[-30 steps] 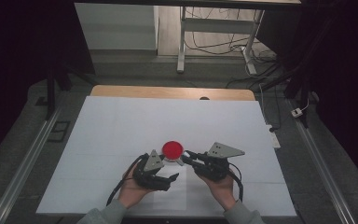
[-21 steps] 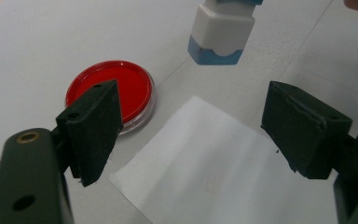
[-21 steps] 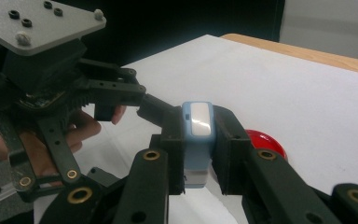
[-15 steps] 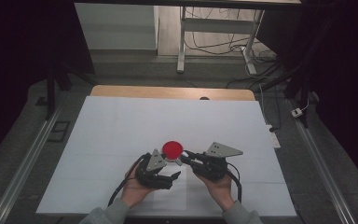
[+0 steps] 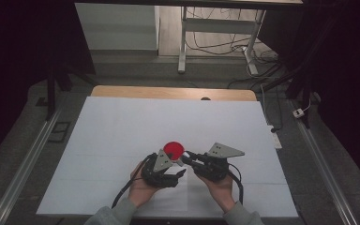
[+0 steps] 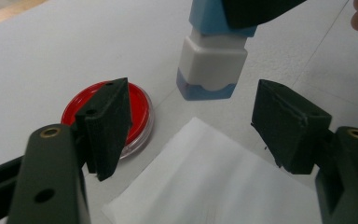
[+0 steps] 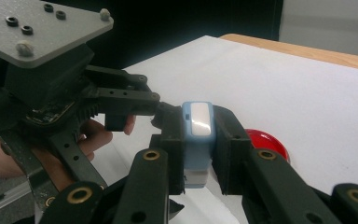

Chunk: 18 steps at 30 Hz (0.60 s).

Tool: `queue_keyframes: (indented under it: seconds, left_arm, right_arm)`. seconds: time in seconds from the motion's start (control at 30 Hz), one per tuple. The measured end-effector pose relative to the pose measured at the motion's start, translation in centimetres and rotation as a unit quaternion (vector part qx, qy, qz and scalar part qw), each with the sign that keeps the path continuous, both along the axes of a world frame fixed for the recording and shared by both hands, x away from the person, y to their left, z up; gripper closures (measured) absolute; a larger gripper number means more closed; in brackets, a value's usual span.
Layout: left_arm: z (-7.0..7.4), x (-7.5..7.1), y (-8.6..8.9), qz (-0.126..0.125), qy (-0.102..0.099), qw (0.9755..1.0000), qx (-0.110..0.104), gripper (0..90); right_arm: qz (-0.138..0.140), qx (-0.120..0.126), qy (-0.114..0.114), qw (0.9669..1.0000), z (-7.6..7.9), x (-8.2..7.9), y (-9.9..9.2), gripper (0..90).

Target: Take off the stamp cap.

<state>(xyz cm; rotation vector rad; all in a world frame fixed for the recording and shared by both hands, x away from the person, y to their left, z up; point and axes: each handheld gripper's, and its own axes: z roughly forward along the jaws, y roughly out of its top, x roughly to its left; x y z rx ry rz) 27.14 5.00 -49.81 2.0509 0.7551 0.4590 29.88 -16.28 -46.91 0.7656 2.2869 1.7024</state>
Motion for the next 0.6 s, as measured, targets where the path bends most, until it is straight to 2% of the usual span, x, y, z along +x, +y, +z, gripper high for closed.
queue_keyframes:
  seconds: [0.6]
  left_arm:
    - [-0.16, 0.08, -0.49, -0.002, -0.011, 0.9998, 0.013, 40.1]
  right_arm:
    - [-0.004, 0.003, 0.008, 1.0, -0.27, 0.23, -0.13, 74.9]
